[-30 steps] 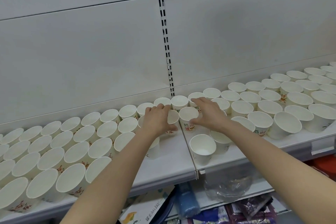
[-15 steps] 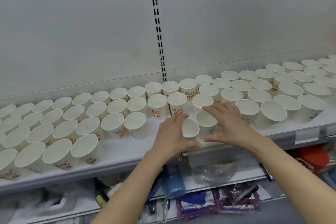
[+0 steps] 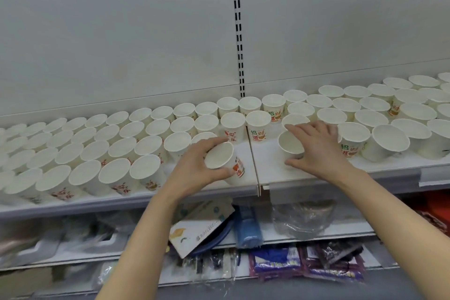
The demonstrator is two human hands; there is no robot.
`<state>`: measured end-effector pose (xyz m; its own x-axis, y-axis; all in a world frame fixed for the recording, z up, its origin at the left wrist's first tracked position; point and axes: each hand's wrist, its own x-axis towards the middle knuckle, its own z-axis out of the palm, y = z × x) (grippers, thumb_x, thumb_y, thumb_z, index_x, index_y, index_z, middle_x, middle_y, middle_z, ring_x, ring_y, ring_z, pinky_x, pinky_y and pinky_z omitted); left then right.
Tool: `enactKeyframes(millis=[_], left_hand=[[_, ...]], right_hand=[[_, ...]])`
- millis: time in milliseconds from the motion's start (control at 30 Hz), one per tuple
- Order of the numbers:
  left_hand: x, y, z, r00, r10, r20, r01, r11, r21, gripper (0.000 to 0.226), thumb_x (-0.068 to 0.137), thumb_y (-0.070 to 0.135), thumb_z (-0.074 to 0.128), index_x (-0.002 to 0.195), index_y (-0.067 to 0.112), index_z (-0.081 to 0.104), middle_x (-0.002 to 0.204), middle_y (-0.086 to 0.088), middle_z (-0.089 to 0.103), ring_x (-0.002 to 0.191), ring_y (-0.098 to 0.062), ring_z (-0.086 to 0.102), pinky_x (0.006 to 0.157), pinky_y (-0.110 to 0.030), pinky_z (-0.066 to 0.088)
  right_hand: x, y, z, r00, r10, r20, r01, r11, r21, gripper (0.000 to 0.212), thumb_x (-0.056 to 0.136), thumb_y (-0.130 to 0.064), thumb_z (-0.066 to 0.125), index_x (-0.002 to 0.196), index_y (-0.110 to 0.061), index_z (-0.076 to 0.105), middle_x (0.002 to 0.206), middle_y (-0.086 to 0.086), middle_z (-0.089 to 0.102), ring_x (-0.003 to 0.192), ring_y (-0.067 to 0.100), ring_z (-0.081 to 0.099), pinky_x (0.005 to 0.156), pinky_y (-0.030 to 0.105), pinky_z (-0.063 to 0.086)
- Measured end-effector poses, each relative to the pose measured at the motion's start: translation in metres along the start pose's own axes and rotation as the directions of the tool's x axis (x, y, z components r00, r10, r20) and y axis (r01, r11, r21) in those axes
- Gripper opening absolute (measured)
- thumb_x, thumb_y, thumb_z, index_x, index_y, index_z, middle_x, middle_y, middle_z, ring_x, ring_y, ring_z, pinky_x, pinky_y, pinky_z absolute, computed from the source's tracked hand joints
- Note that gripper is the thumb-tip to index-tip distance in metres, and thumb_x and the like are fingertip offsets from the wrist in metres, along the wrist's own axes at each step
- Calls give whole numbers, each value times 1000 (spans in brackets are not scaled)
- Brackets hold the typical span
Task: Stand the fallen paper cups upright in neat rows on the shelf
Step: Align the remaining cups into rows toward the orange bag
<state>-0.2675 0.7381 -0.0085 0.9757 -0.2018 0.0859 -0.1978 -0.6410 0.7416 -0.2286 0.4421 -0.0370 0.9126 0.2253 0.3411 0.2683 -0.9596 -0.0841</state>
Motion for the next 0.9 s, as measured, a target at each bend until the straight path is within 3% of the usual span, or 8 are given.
enactKeyframes(millis=[100, 167, 233, 400, 567, 667, 767, 900], left_hand=[[-12, -18, -35, 998, -56, -6, 56, 998, 30, 66, 68, 31, 84, 125, 44, 54, 124, 23, 52, 112, 2, 50, 93, -24, 42], [-13, -29, -50, 998, -60, 26, 56, 988, 141, 69, 67, 25, 83, 125, 44, 52, 126, 18, 49, 113, -3, 49, 94, -25, 40], [-7, -36, -56, 996, -57, 70, 37, 965, 258, 72, 66, 22, 82, 129, 39, 50, 129, 12, 46, 116, -7, 46, 95, -25, 37], [5, -46, -56, 996, -57, 67, 14, 854, 520, 75, 65, 28, 81, 132, 31, 47, 131, 8, 51, 121, -19, 46, 99, -41, 33], [6, -55, -56, 996, -13, 89, -37, 843, 537, 83, 62, 23, 83, 136, 37, 46, 142, 5, 40, 127, -19, 41, 103, -41, 31], [6, -56, -55, 996, 20, 85, -63, 842, 535, 91, 56, 40, 87, 137, 39, 45, 143, 6, 39, 128, -20, 38, 105, -42, 32], [2, -56, -48, 994, 111, 5, -99, 862, 498, 72, 57, 53, 82, 122, 35, 56, 129, 7, 49, 118, -19, 43, 96, -37, 35], [-4, -62, -41, 978, 173, -117, -105, 891, 441, 26, 69, 37, 80, 90, 28, 69, 106, 8, 61, 102, -20, 52, 88, -35, 41]], right_hand=[[-4, -20, -11, 986, 16, -164, 21, 975, 222, 88, 58, -37, 85, 137, -22, 48, 129, 0, 54, 118, 24, 45, 93, 34, 24], [-6, -44, -13, 990, 71, -121, -3, 875, 483, 88, 61, -27, 86, 138, -20, 45, 129, -4, 47, 120, 12, 41, 96, 21, 25], [-9, -73, -4, 997, 71, -22, -44, 801, 597, 87, 63, -24, 85, 139, -17, 44, 131, -2, 43, 121, 8, 39, 98, 15, 24], [-12, -140, 30, 993, 102, 50, -111, 774, 623, 84, 67, -35, 82, 139, -16, 43, 132, -1, 41, 122, 11, 40, 97, 15, 28], [-4, -168, 47, 984, 178, 19, -152, 774, 615, 91, 66, -39, 84, 141, -15, 38, 132, 2, 40, 125, 15, 38, 101, 20, 32], [-4, -170, 50, 979, 202, 35, -174, 726, 665, 91, 69, -34, 83, 144, -15, 35, 136, 1, 39, 129, 13, 36, 100, 15, 26], [-5, -167, 50, 974, 222, 53, -191, 668, 720, 88, 69, -32, 83, 143, -18, 36, 141, -2, 41, 131, 12, 37, 104, 19, 29], [-5, -165, 49, 964, 245, 105, -229, 556, 799, 87, 66, -28, 85, 141, -22, 40, 144, -6, 43, 130, 11, 41, 109, 36, 37]])
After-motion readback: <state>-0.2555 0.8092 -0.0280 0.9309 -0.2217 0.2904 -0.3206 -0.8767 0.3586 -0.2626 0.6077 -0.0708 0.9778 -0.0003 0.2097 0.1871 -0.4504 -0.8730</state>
